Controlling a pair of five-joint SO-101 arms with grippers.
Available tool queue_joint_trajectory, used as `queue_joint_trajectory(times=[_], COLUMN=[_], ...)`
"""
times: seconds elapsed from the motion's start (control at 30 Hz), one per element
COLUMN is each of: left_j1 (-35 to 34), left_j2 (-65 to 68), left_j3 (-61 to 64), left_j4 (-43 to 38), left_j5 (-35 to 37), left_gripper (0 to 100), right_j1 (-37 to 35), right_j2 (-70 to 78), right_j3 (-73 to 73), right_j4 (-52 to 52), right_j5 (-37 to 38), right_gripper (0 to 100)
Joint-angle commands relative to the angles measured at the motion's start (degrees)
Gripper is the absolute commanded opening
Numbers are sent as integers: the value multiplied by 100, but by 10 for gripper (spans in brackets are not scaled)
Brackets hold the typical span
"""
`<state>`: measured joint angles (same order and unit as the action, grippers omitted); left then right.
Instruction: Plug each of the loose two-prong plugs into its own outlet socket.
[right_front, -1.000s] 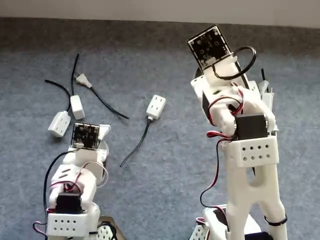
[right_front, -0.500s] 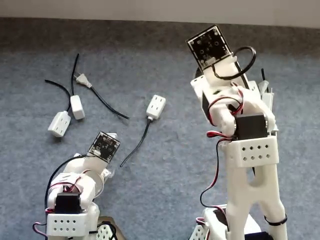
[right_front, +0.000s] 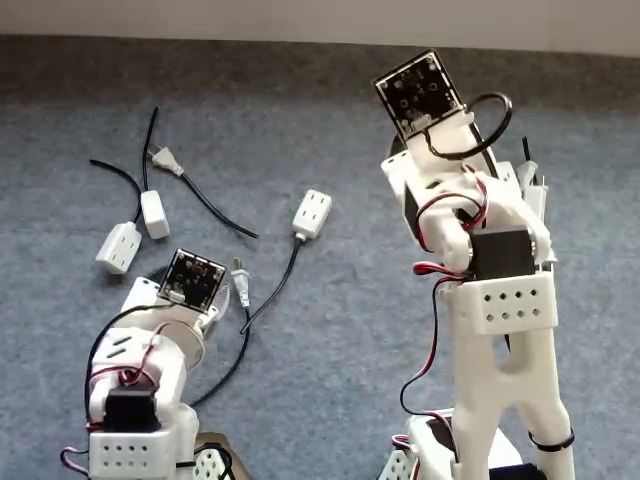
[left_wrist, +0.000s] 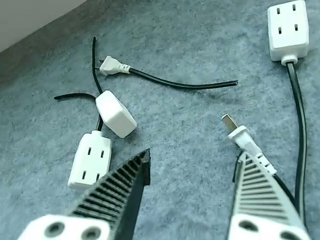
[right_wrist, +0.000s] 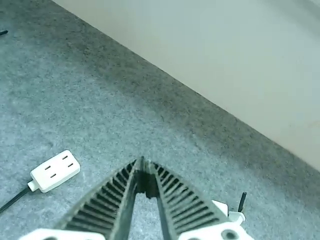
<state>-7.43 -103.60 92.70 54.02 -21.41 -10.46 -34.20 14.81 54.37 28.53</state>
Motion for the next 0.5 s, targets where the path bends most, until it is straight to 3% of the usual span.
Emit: queue_joint_trajectory(times=[0.0, 0.13, 0.37, 0.47], left_j1=[-110, -119, -127, -110], left_j2=[40, 48, 48, 48], left_j3=[347, 426, -13, -453], left_j4=[-527, -659, -747, -387], left_j5=[62, 132, 1705, 2259], left_gripper=[263, 262, 262, 262], right_j1=[66, 57, 57, 57], right_j2=[-40, -40, -40, -40], right_j3=[-286, -286, -286, -286], right_j4=[-66, -66, -66, -66], right_j5=[-62, -62, -62, -70], right_gripper=[8, 8, 8, 8])
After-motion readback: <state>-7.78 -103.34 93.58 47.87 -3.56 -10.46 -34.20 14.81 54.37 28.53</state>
